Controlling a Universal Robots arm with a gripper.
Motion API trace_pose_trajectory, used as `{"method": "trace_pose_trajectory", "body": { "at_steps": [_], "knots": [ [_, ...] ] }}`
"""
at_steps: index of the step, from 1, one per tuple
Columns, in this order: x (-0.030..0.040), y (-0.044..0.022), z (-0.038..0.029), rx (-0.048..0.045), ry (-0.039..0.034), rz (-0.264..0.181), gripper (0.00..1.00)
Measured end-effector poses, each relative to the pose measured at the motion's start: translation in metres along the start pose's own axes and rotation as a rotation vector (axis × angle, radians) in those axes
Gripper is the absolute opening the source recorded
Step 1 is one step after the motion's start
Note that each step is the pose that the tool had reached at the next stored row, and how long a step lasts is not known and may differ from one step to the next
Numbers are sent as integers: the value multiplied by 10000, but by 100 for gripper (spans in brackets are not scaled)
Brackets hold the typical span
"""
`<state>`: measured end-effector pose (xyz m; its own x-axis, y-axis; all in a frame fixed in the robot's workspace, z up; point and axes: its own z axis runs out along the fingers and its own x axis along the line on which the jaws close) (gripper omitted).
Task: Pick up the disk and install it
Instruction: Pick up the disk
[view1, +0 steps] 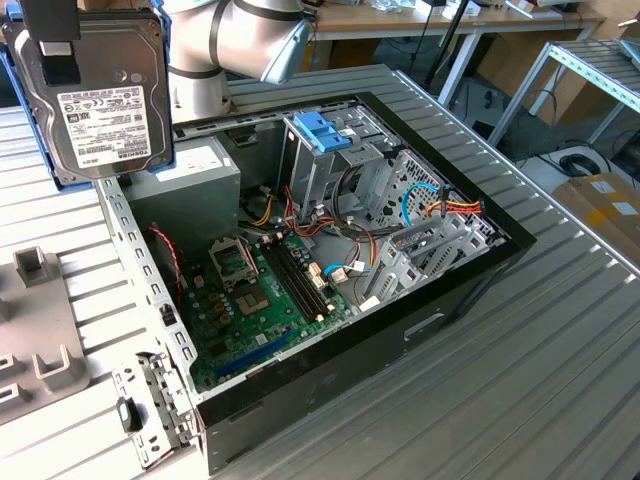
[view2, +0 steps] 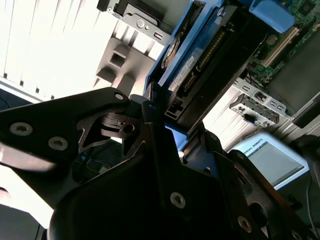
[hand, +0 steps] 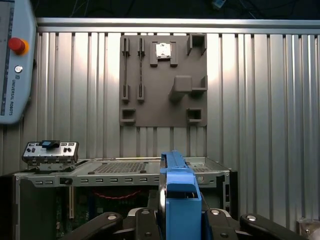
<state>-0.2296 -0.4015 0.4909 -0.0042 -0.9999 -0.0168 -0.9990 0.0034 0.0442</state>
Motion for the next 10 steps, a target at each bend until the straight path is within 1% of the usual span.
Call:
{"method": "trace_pose_trajectory", "body": {
  "at_steps": [10],
  "knots": [
    [0, -38, 1, 0, 1, 0, 37]
  ]
}}
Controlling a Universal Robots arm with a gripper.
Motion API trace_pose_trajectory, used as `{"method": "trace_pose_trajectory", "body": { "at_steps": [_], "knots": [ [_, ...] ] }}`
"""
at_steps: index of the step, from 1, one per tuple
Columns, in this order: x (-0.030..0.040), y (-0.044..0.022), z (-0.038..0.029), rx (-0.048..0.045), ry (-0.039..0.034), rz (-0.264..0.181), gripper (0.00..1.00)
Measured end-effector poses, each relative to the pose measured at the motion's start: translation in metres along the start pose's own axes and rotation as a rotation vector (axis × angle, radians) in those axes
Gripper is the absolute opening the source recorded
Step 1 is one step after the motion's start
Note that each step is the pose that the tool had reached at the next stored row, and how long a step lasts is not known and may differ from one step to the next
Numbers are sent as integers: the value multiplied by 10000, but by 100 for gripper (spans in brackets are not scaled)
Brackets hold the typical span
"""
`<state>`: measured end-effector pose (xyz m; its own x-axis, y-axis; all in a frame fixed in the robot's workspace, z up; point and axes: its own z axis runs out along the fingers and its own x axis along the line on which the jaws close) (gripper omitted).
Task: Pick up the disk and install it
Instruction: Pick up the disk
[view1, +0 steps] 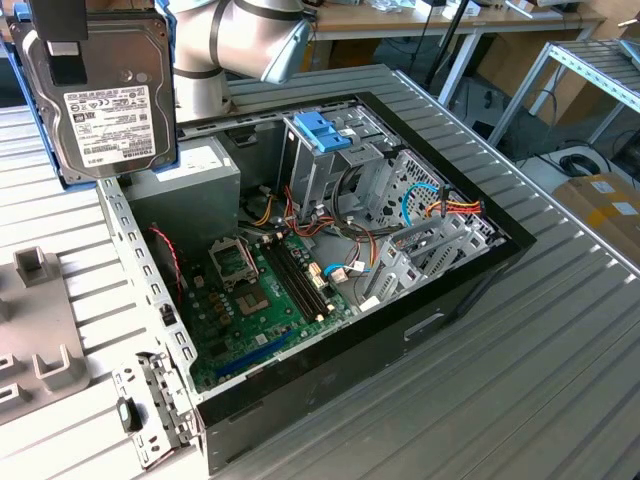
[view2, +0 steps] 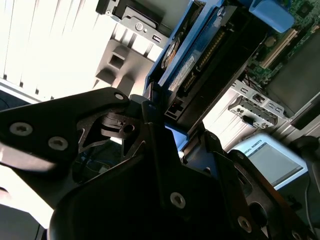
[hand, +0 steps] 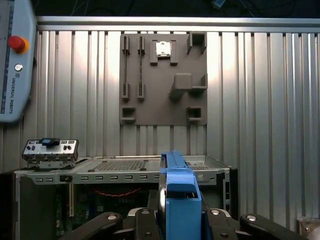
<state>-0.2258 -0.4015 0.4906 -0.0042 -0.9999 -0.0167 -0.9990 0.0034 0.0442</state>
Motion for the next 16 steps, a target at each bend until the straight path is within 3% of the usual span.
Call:
{"method": "trace_pose_trajectory", "body": {
  "at_steps": [16],
  "knots": [
    [0, -78, 2, 0, 0, 1, 37]
  ]
}}
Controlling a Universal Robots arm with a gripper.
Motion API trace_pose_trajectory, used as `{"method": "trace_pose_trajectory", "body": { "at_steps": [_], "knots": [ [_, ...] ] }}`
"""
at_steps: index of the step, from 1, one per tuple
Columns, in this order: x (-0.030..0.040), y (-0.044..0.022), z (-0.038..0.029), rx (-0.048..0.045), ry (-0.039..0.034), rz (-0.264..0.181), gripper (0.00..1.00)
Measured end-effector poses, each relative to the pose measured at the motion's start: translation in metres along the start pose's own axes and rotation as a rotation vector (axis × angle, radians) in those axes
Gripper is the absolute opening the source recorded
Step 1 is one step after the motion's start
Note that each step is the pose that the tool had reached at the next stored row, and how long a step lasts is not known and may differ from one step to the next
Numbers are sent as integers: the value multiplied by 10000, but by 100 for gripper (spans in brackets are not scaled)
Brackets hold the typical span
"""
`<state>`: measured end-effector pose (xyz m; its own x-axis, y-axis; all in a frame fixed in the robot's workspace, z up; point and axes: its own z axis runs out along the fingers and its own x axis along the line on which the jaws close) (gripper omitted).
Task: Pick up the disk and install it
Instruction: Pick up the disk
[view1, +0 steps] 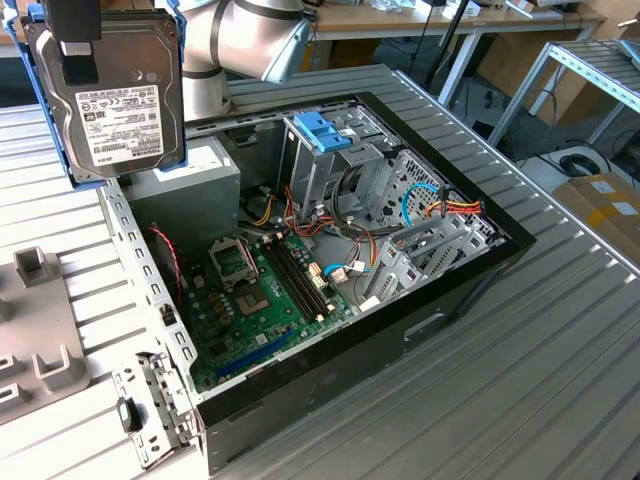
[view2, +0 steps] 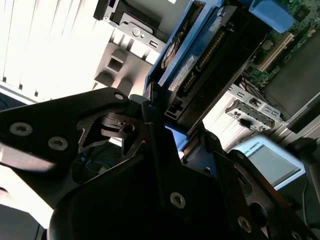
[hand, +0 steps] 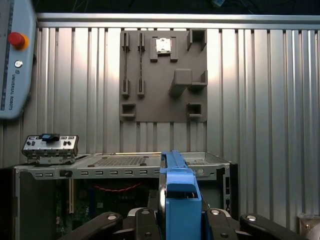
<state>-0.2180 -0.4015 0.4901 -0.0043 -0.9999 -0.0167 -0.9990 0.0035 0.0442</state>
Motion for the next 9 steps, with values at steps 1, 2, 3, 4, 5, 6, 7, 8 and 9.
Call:
{"method": "trace_pose_trajectory", "body": {
  "at_steps": [1, 2, 3, 4, 5, 6, 7, 8, 9],
  "knots": [
    [0, -3, 0, 0, 0, 0, 37],
    [0, -7, 0, 0, -1, 0, 37],
    [0, -13, 0, 0, 0, -1, 37],
    [0, -16, 0, 0, 0, 0, 37],
    [0, -20, 0, 0, 0, -1, 37],
    [0, -24, 0, -1, 0, -1, 37],
    [0, -27, 1, 0, 0, -1, 37],
    [0, -30, 1, 0, 0, -1, 37],
    [0, -33, 0, 0, 0, -1, 37]
  ]
}}
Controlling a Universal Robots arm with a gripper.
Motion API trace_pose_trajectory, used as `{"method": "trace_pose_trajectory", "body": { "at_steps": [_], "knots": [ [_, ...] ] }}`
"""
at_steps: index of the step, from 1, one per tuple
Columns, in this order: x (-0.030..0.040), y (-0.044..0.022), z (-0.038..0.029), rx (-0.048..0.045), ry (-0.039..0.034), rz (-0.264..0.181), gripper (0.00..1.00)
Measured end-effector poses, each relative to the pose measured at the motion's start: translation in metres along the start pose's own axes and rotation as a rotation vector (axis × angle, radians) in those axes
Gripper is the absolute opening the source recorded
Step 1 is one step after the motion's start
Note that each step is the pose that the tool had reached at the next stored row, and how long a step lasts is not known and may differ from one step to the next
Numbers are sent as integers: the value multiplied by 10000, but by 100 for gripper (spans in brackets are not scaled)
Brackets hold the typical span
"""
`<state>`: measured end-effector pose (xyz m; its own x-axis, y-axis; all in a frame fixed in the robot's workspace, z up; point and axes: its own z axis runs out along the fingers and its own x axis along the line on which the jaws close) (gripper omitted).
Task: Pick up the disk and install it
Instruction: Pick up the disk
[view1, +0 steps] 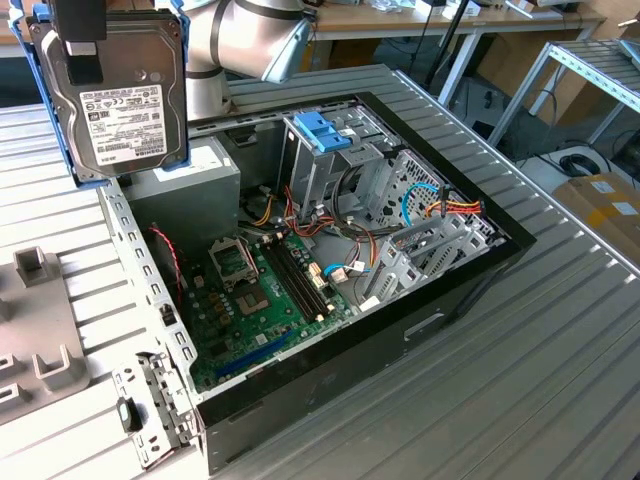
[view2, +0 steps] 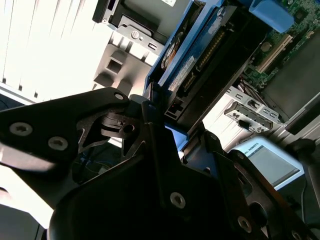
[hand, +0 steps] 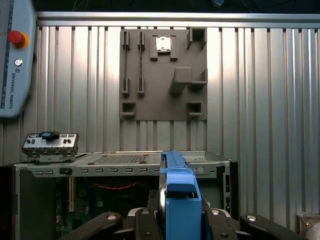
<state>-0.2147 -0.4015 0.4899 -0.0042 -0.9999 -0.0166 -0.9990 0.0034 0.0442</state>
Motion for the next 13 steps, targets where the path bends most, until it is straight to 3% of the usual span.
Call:
{"method": "trace_pose_trajectory", "body": {
  "at_steps": [13],
  "knots": [
    [0, -45, 1, 0, 1, 0, 37]
  ]
}}
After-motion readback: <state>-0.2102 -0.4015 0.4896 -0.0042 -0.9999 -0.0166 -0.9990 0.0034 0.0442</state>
